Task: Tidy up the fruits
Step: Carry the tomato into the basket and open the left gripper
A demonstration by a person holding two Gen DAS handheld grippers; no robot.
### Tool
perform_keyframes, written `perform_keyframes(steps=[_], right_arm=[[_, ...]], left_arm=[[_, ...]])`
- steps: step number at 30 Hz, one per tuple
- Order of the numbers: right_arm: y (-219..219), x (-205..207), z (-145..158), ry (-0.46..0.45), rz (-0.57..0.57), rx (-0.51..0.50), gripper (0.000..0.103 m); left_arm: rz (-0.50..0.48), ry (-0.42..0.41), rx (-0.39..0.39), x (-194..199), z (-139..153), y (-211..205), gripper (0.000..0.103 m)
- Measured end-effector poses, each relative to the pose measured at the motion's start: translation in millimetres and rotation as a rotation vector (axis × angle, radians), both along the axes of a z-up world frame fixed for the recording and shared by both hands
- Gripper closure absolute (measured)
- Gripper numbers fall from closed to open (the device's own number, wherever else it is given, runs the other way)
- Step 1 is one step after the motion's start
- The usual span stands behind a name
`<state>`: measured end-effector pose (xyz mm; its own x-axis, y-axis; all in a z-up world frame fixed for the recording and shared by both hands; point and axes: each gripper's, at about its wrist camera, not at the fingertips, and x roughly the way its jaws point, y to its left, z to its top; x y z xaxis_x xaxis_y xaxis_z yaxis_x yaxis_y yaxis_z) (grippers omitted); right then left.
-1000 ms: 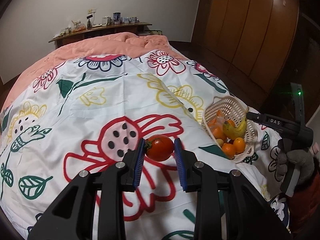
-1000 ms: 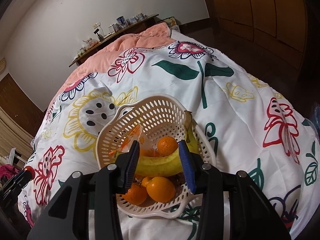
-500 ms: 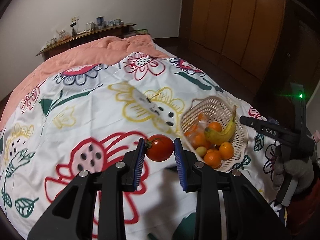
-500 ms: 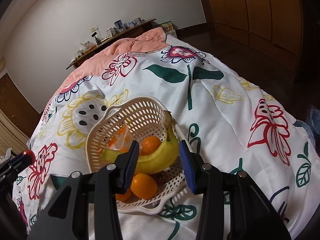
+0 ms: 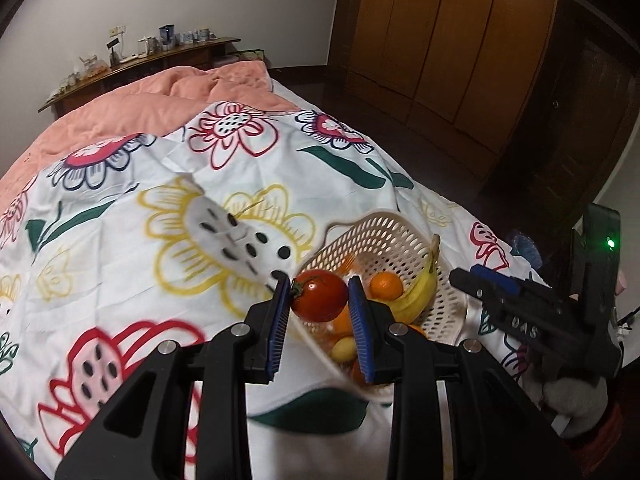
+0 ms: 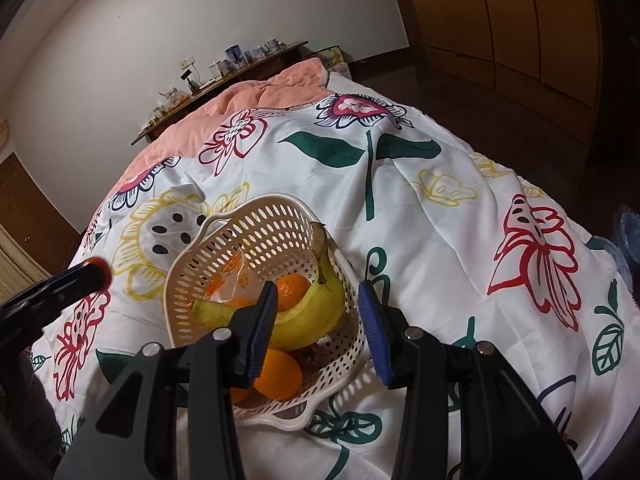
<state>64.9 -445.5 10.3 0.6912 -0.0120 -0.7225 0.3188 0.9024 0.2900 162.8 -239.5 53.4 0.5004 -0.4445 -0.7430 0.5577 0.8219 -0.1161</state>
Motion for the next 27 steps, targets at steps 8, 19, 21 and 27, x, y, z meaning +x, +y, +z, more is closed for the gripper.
perform_keyframes(steps=[8,19,21,27], right_arm=[[1.3,-1.0,1.8,-0.013,0.006,-0.01,0.06],[-1.7,-4.0,2.9,-0.017,-0.004,-0.002,0.06],[-1.8,-4.0,3.0,-0.018,-0.003,-0.002,0.06],[-2.6,-4.3,3.6,-0.019,-0.004,-0.003,0.06]], left_arm=[[-0.049,-0.008,0.026,5.6,-9.3,-37.5,0.073],[-0.09,-0.05,0.073,2.0,-13.5,-62.4,0.073],[-0.09,-0.06,0.081,1.0,-13.3,-63.9,0.073],[-0.09,-0.085,0.094,-2.2,-12.8,-66.5,0.073]])
